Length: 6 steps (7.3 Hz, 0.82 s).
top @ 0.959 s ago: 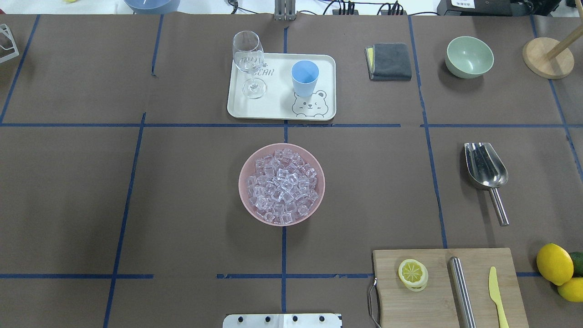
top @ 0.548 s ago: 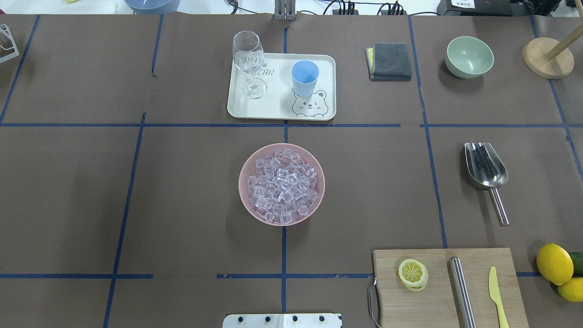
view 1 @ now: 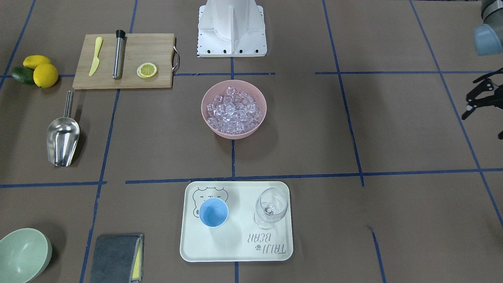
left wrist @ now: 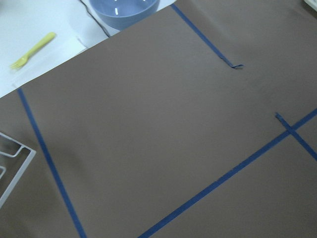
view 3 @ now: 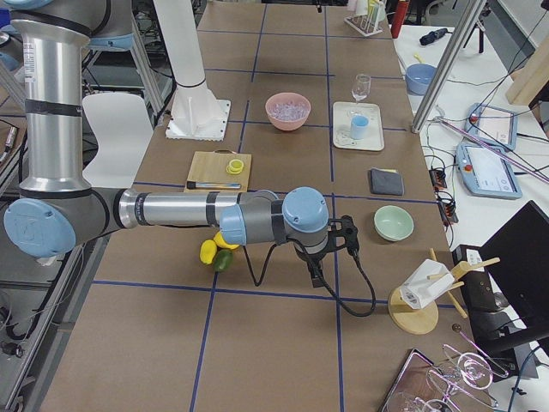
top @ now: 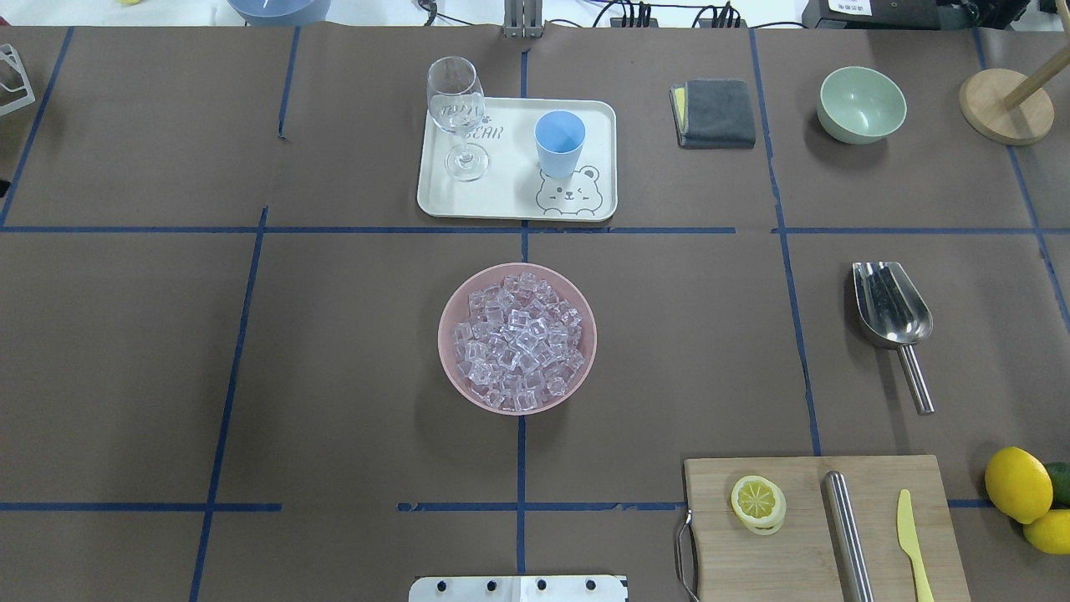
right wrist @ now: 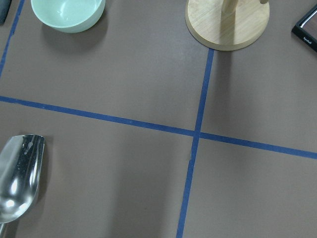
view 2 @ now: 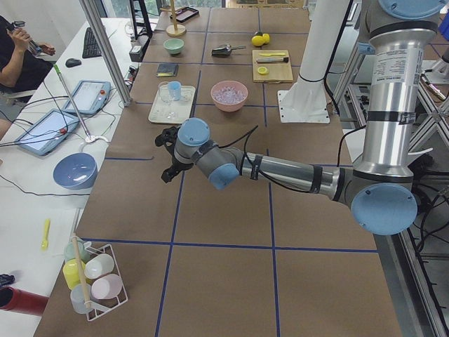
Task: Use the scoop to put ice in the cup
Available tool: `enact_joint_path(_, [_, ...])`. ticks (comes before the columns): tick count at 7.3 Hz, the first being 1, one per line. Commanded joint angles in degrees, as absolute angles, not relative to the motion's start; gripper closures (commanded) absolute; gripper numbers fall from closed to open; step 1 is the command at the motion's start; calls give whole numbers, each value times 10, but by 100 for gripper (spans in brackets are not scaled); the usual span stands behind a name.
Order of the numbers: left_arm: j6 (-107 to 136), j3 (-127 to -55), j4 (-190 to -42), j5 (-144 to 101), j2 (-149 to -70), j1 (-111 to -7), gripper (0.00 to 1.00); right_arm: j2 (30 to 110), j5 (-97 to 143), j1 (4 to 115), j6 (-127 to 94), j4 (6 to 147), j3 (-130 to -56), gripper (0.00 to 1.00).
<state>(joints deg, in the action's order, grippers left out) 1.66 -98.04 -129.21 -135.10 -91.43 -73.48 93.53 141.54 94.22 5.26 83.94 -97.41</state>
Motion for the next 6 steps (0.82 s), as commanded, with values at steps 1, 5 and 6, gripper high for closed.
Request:
enact_joint_path(1, [22,-997,-1393,-1322,-919,-616,0,938,1442,933,38,840,-976,0])
enact_joint_path(5, [30,-1038,-1386,-1136,-942,-484,0,937,1440,870,-70,834,-998,0])
enact_joint_path(6, [32,-1036,-1373,-1136,-956,-469,0,938,1413,818,-167,834,-1054,0])
